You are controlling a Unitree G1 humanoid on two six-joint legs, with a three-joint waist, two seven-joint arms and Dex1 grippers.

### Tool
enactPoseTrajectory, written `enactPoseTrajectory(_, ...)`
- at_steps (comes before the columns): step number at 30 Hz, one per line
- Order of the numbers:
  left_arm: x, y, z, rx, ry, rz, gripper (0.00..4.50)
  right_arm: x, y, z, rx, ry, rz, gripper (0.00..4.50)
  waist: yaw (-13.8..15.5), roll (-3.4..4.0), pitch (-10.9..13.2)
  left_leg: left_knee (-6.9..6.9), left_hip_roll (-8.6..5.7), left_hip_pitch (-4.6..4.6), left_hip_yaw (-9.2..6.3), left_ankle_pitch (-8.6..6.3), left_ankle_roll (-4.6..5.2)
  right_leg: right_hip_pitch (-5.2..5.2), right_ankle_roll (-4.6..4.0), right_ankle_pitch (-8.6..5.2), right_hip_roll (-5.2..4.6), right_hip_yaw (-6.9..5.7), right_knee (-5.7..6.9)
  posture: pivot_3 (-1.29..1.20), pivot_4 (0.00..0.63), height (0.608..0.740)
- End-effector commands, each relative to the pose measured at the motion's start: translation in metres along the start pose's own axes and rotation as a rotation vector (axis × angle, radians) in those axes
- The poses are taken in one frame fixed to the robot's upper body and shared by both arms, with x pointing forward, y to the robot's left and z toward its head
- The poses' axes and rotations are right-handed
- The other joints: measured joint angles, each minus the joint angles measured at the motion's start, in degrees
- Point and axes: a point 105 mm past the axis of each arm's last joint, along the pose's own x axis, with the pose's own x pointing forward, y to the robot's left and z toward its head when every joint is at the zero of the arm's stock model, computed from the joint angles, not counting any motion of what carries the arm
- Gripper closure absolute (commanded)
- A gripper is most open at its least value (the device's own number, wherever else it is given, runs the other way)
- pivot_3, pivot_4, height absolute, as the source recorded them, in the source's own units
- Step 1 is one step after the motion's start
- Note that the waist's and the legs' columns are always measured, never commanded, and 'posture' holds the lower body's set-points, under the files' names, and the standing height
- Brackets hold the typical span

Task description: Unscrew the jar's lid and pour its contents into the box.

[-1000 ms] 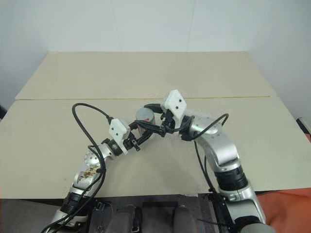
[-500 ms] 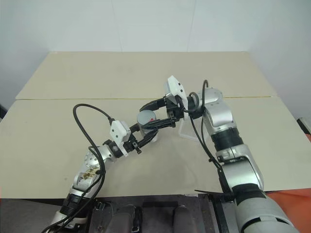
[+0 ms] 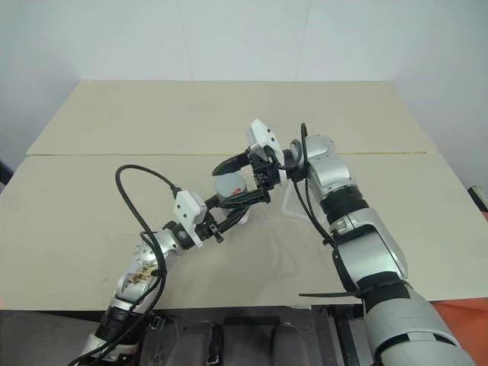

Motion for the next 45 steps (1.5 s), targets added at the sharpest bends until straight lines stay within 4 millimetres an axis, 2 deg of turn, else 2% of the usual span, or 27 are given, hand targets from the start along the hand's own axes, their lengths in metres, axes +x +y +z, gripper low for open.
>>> enactPoseTrajectory(1,0.001,0.001,0.015,0.032,-0.05,0.003,2.45,-0.014,-0.001,0.024,-0.112,-0.059,-0.089,0.04,0.0,0.0,0.0,-0.01,0.0,0.0,0.0,0.0,0.0,-0.01,0.0,0.0,0.0,0.0,0.01,0.0,0.15,0.74)
enactPoseTrajectory(7,0.002,0.003,0.012,0.029,-0.045,0.007,2.45,-0.021,0.022,0.042,-0.198,-0.104,-0.25,0.04,0.48,0.0,0.0,-0.02,-0.01,-0.04,-0.01,0.0,-0.01,-0.03,0.01,0.01,-0.03,0.0,0.02,0.0,0.15,0.74)
enactPoseTrajectory(10,0.004,0.004,0.012,0.028,-0.047,0.01,2.45,-0.02,0.027,0.045,-0.204,-0.115,-0.377,0.04,0.48,0.0,0.0,-0.01,0.0,-0.03,-0.01,0.0,-0.01,-0.05,0.0,0.0,-0.03,0.0,0.01,0.0,0.15,0.74)
enactPoseTrajectory(19,0.008,0.01,0.013,0.06,-0.05,0.052,2.45,0.005,0.034,0.05,-0.154,-0.183,-0.868,0.04,0.51,0.0,0.0,-0.02,-0.03,-0.04,-0.01,0.02,-0.04,-0.08,0.0,0.01,-0.02,0.02,0.02,0.0,0.15,0.74)
enactPoseTrajectory(23,0.007,0.015,0.013,0.075,-0.046,0.077,2.45,0.009,0.044,0.045,-0.123,-0.148,-0.938,0.04,0.78,0.01,0.0,0.02,-0.06,-0.04,-0.02,0.03,-0.05,-0.03,0.0,0.01,-0.02,-0.01,0.0,0.0,0.15,0.74)
enactPoseTrajectory(33,0.009,0.018,0.014,0.087,-0.052,0.103,2.45,0.022,0.042,0.023,-0.091,-0.08,-1.077,0.04,0.45,0.01,0.0,0.01,-0.06,-0.03,-0.03,0.03,-0.04,-0.03,0.01,0.01,0.03,-0.01,-0.02,0.0,0.15,0.74)
enactPoseTrajectory(38,0.008,0.02,0.015,0.087,-0.052,0.114,2.45,0.011,0.035,0.022,-0.067,-0.114,-1.214,0.04,0.28,0.0,0.0,0.01,-0.06,-0.03,-0.03,0.03,-0.04,-0.03,0.01,0.01,0.03,0.0,-0.02,0.0,0.15,0.74)
enactPoseTrajectory(45,0.008,0.02,0.014,0.084,-0.051,0.117,2.45,0.012,0.037,0.02,-0.074,-0.106,-1.225,0.04,0.05,0.01,-0.01,0.01,-0.06,-0.03,-0.04,0.03,-0.04,-0.03,0.01,0.01,0.04,-0.01,-0.03,0.0,0.15,0.74)
